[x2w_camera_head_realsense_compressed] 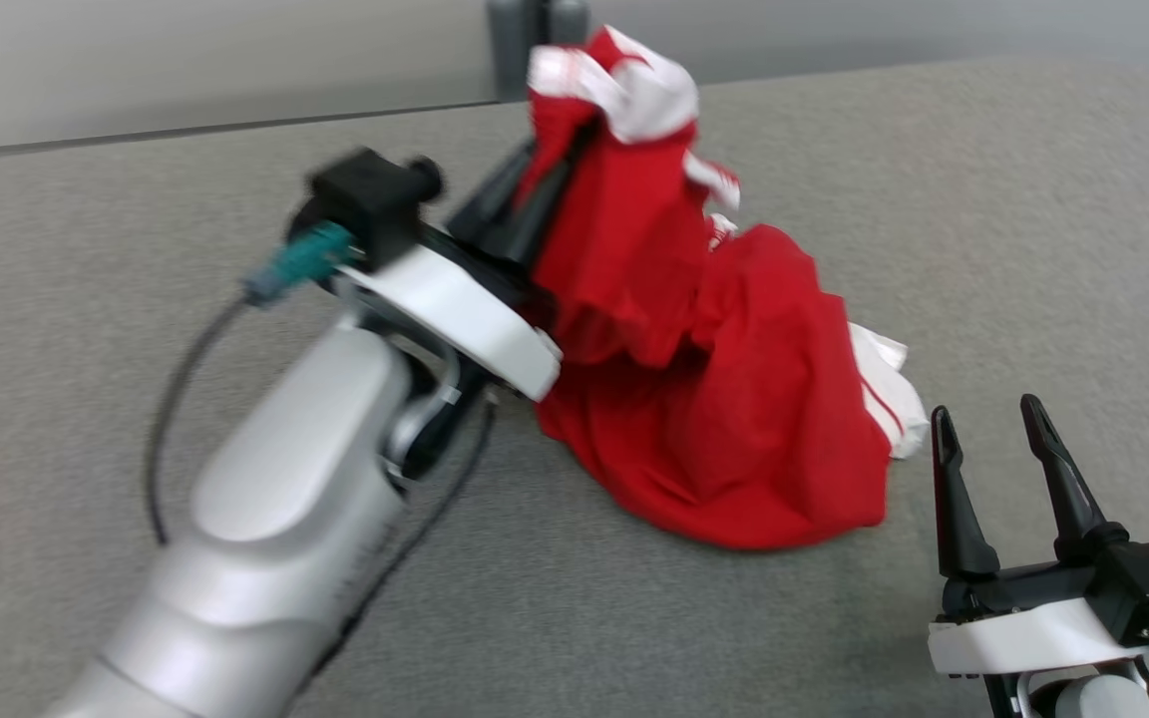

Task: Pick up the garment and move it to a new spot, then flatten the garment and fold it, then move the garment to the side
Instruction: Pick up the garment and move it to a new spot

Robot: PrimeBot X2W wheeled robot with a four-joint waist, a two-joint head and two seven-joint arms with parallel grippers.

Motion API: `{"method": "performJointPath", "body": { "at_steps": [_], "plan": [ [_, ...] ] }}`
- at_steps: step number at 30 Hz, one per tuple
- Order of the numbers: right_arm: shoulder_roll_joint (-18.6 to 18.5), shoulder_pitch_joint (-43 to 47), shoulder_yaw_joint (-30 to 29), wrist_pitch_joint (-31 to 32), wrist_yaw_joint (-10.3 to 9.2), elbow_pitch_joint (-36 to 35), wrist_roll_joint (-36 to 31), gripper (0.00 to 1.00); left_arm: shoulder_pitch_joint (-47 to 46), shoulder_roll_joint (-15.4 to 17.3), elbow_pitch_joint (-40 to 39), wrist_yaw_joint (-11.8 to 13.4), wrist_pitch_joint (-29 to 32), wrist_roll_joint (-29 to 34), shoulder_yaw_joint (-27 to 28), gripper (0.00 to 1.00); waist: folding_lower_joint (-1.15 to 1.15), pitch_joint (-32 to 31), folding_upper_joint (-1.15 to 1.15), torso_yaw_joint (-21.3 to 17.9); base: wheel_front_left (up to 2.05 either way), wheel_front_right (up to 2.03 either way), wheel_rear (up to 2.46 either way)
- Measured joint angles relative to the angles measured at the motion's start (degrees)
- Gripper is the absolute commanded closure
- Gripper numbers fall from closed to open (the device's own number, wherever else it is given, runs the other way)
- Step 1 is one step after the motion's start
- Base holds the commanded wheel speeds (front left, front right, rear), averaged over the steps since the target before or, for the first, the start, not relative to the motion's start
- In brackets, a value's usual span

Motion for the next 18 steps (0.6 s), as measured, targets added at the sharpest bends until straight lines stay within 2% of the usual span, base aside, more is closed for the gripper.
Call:
{"method": "performJointPath", "body": {
  "at_steps": [5, 13, 18],
  "plan": [
    [0.0, 0.6, 0.2, 0.0, 0.00, 0.1, 0.0, 0.00, 0.5, 6.6, -7.0, 0.4, 3.8, -6.2, 6.6, 1.00, 0.00, -2.4, 0.00, 4.6, 0.00, 0.00, 0.00],
    [0.0, 1.3, 0.3, 0.0, 0.00, -0.1, -0.1, 0.00, 4.5, 17.7, -12.8, 6.0, 5.6, -7.9, 15.5, 1.00, 0.00, -4.6, 0.00, 10.6, 0.00, 0.00, 0.00],
    [-1.0, 1.5, -0.3, 0.0, 0.00, -0.4, -0.1, 0.00, 4.8, 22.3, -12.5, 8.8, 3.1, -7.0, 20.2, 1.00, 0.00, -3.3, 0.00, 12.5, 0.00, 0.00, 0.00]
  ]
}}
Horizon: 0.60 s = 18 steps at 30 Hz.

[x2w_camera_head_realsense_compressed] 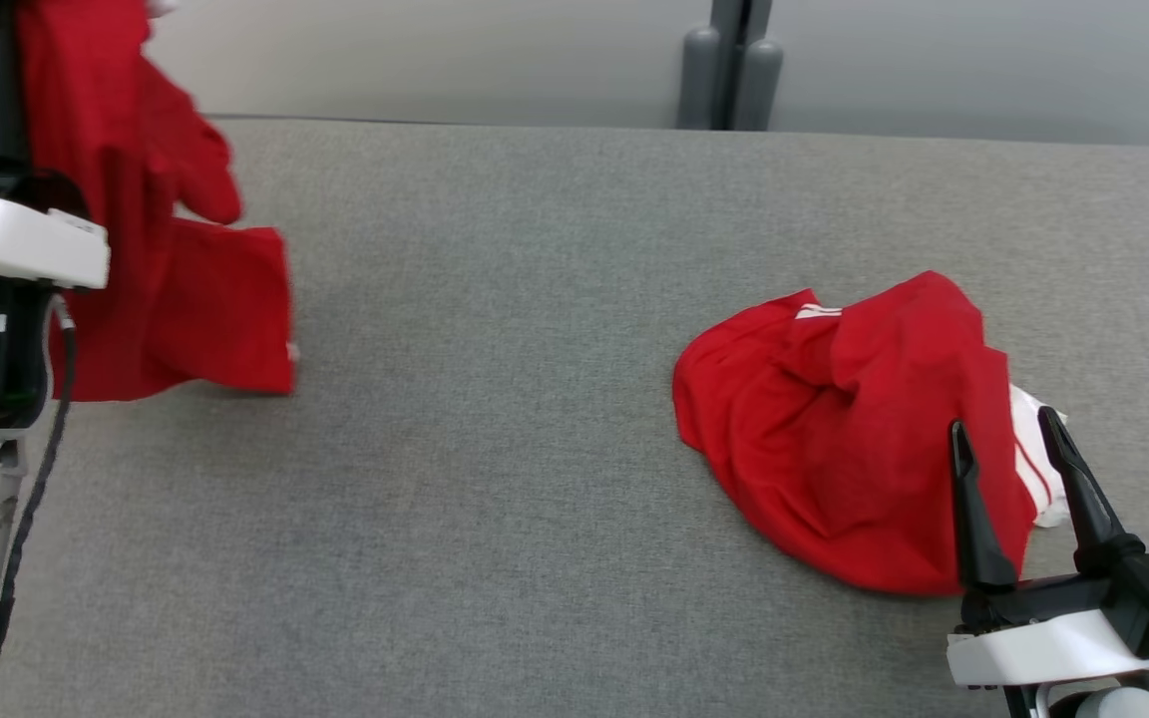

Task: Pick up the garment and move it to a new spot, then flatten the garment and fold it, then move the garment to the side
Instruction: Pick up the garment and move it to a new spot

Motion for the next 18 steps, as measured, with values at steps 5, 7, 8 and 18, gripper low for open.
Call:
{"method": "performJointPath", "body": {
  "at_steps": [5, 7, 8, 18],
  "plan": [
    [-1.4, -0.1, 0.2, 0.0, 0.00, -0.2, -0.2, 0.00, 0.3, 0.8, 3.8, 1.7, -2.9, 0.6, 2.3, 1.00, 0.00, 2.1, 0.00, 1.9, 0.00, 0.00, 0.00],
    [-1.9, -0.6, 0.4, 0.0, 0.00, -0.4, -0.4, 0.00, 0.4, 1.1, 5.9, 2.7, -4.2, 1.6, 3.2, 1.00, 0.00, 3.1, 0.00, 2.5, 0.00, 0.00, 0.00],
    [-2.2, -1.0, 0.5, 0.0, 0.00, -0.6, -0.4, 0.00, 0.5, 1.1, 7.0, 3.2, -4.8, 2.3, 3.6, 1.00, 0.00, 3.7, 0.00, 2.8, 0.00, 0.00, 0.00],
    [-4.0, -2.1, 1.1, 0.0, 0.00, -0.6, -0.2, 0.00, 12.4, -10.1, 15.0, 2.2, -6.2, 6.1, 10.2, 1.00, 0.00, 6.4, 0.00, 4.7, 0.00, 0.00, 0.00]
  ]
}}
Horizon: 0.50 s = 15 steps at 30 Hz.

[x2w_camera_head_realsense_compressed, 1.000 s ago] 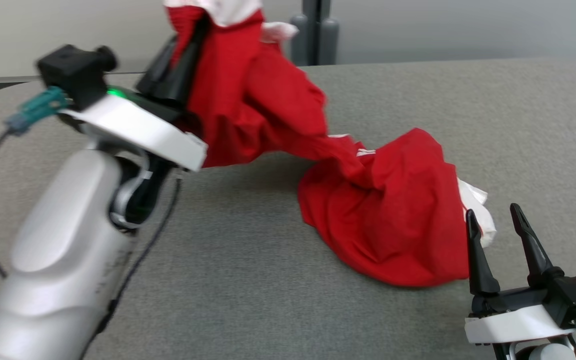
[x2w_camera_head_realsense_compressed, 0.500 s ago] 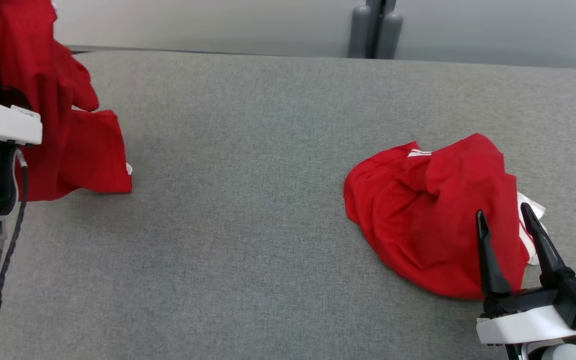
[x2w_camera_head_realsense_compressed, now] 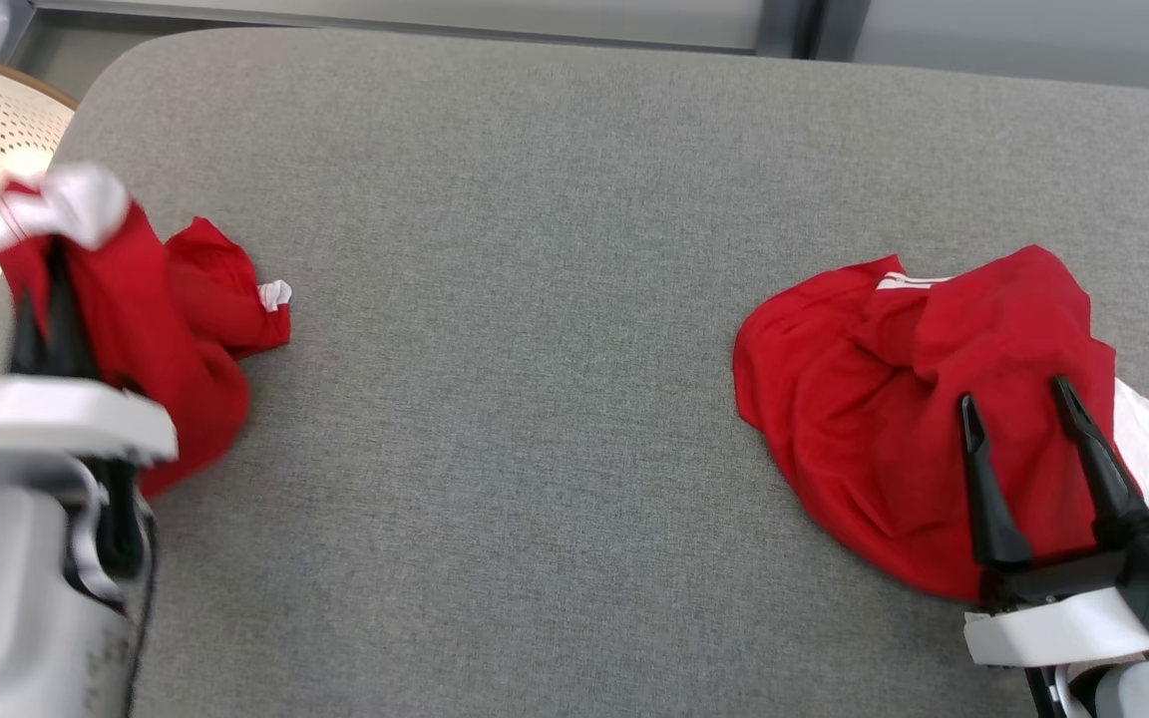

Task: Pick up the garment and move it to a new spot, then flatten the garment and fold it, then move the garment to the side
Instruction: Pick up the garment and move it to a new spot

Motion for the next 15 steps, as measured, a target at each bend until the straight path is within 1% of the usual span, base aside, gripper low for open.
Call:
{"method": "performJointPath", "body": {
  "at_steps": [2, 4, 5, 6, 7, 9, 11, 15],
  "plan": [
    [-0.2, 0.5, 0.4, 0.0, 0.00, 0.5, 0.0, 0.00, 2.5, -2.3, 2.6, -0.1, 0.0, 1.7, 1.4, 1.00, 0.00, -0.6, 0.00, 0.2, 0.00, 0.00, 0.00],
    [-0.3, 0.7, 0.8, 0.0, 0.00, 0.8, 0.1, 0.00, 3.3, -3.6, 5.2, -0.1, 0.0, 2.8, 3.4, 1.00, 0.00, -1.4, 0.00, 0.2, 0.00, 0.00, 0.00],
    [-0.3, 0.7, 0.8, 0.0, 0.00, 0.8, 0.2, 0.00, 3.5, -4.0, 6.2, -0.1, 0.0, 3.4, 4.5, 0.75, 0.00, -1.9, 0.00, 0.2, 0.00, 0.00, 0.00],
    [-0.3, 0.7, 1.0, 0.0, 0.00, 0.8, 0.2, 0.00, 3.7, -4.4, 7.1, -0.4, 0.0, 4.0, 5.4, 0.46, 0.00, -2.4, 0.00, 0.1, 0.00, 0.00, 0.00],
    [-0.3, 0.8, 1.2, 0.0, 0.00, 0.8, 0.2, 0.00, 3.9, -4.9, 7.6, -0.4, 0.0, 4.5, 6.4, 0.00, 0.00, -2.9, 0.00, 0.1, 0.00, 0.00, 0.00],
    [-0.2, 1.1, 1.8, 0.0, 0.00, 1.0, 0.2, 0.00, 4.4, -5.6, 6.8, -1.1, 0.0, 6.1, 8.3, 0.00, 0.00, -4.2, 0.00, -0.1, 0.00, 0.00, 0.00],
    [0.2, 1.2, 2.4, 0.0, 0.00, 1.1, 0.2, 0.00, 5.8, -5.7, 3.7, -1.6, 0.0, 8.9, 10.3, 0.00, 0.00, -5.7, 0.00, -0.4, 0.00, 0.00, 0.00],
    [1.8, 1.2, 3.6, 0.0, 0.00, 1.3, 0.4, 0.00, 12.3, -7.3, -7.1, -2.9, -0.1, 13.3, 15.8, 0.00, 0.00, -8.7, 0.00, -2.1, 0.00, 0.00, 0.00]
  ]
}}
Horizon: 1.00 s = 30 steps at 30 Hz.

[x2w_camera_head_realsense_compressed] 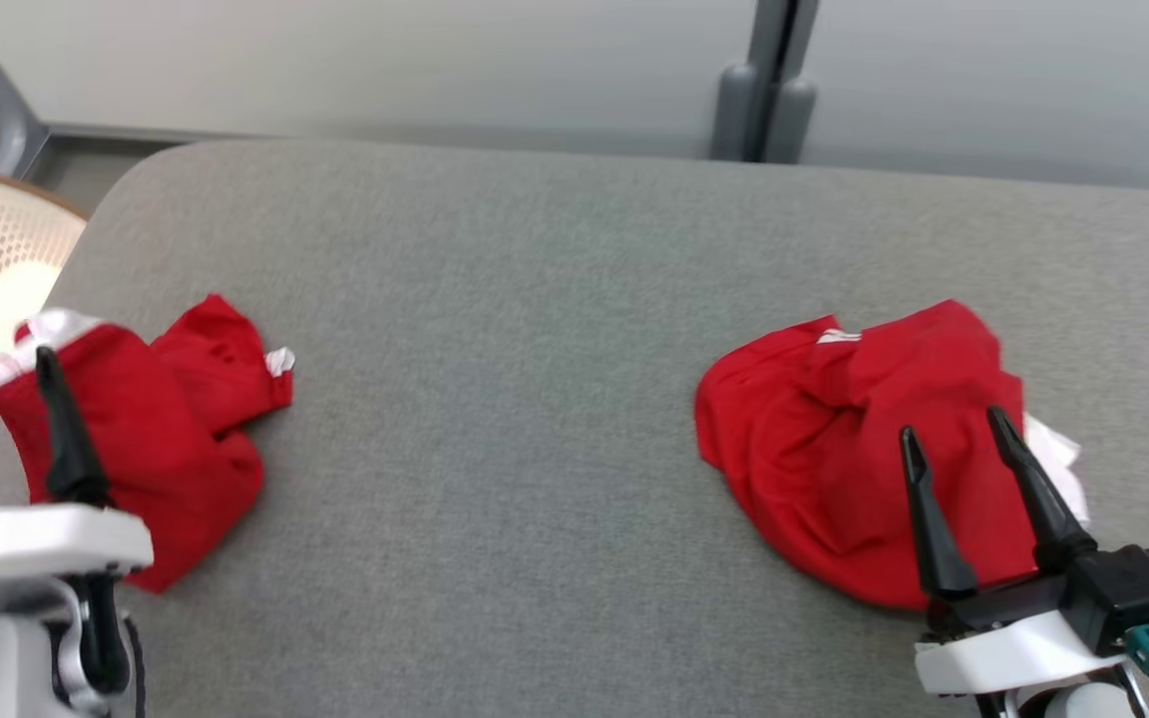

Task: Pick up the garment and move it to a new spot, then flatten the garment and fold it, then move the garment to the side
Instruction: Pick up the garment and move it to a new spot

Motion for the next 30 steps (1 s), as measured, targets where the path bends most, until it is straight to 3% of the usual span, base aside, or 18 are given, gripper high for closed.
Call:
{"method": "performJointPath", "body": {
  "at_steps": [7, 13, 17, 30],
  "plan": [
    [1.5, 1.5, 0.8, 0.0, 0.00, -0.4, 0.0, 0.00, 12.7, -5.2, -14.5, -1.0, 0.0, 6.4, 1.8, 0.00, 0.00, -4.5, 0.00, -4.1, 0.00, 0.00, 0.00],
    [1.9, 2.7, -0.4, 0.0, 0.00, -0.8, -0.2, 0.00, 19.5, -6.5, -21.7, -2.3, 0.0, 6.4, -5.3, 0.00, 0.00, -6.9, 0.00, -8.3, 0.00, 0.00, 0.00],
    [2.1, 3.9, -1.4, 0.0, 0.00, 1.0, 0.1, 0.00, 22.6, -6.8, -22.2, 0.1, 0.0, 9.6, -12.5, 0.00, 0.00, -7.6, 0.00, -10.6, 0.00, 0.00, 0.00],
    [2.8, 6.3, -1.1, 0.0, -0.01, 5.3, 1.2, 0.00, 25.8, -6.6, -20.2, 2.8, 0.0, 11.3, -19.4, 0.00, 0.00, -9.3, 0.00, -15.9, 0.00, 0.00, 0.00]
  ]
}}
